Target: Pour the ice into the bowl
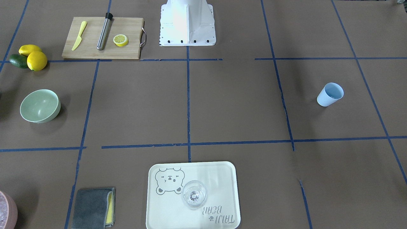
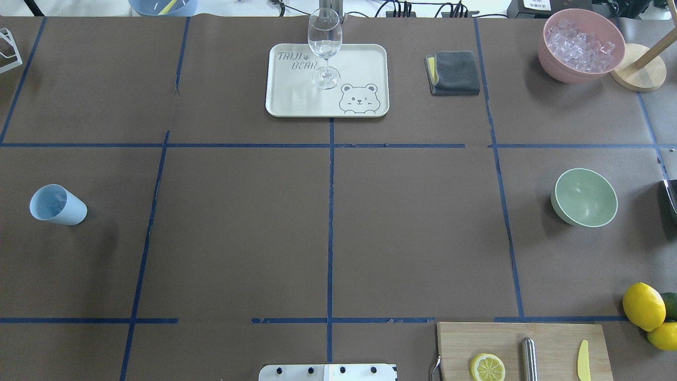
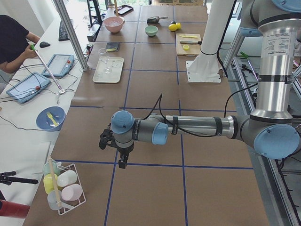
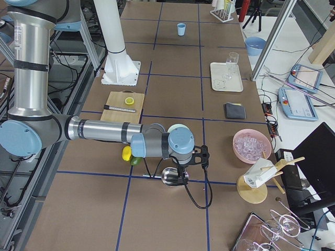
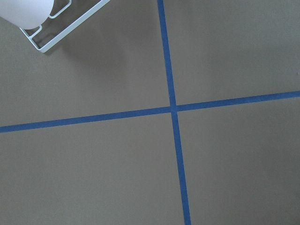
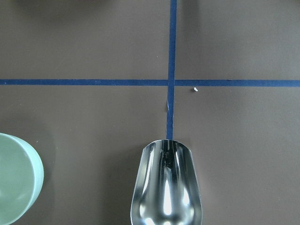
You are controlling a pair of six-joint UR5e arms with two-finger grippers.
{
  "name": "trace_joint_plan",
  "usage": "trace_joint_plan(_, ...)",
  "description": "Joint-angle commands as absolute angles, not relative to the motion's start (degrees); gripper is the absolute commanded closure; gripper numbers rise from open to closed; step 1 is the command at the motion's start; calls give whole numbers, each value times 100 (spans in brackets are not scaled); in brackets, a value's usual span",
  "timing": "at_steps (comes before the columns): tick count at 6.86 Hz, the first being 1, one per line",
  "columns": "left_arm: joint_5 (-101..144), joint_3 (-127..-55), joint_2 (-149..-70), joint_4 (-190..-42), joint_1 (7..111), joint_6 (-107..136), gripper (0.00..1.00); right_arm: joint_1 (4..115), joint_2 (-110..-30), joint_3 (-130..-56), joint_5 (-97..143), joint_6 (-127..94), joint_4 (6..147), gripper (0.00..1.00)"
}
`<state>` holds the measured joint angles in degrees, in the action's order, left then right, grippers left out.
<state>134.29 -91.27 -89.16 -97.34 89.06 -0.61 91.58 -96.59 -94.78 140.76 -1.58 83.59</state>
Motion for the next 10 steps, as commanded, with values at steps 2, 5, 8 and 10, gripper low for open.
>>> trace_joint_plan(2, 13430, -9149, -8895, -9756, 8903, -70, 0, 9158, -9659, -9475, 14063, -149, 8350, 0)
trace_joint_plan(5, 13438, -9219, -9008, -9887, 8903, -70, 0, 9106, -9292, -9510, 14028, -149, 8350, 0)
trace_joint_plan(8, 13421, -9841, -9026, -10107, 8886, -53, 0, 8713, -9290, -9315, 14071, -1336, 7508, 0)
trace_joint_plan(10, 13421, -10543, -9018, -10229, 8763, 261, 0, 7974, -9421, -9325, 13932, -3077, 6238, 0)
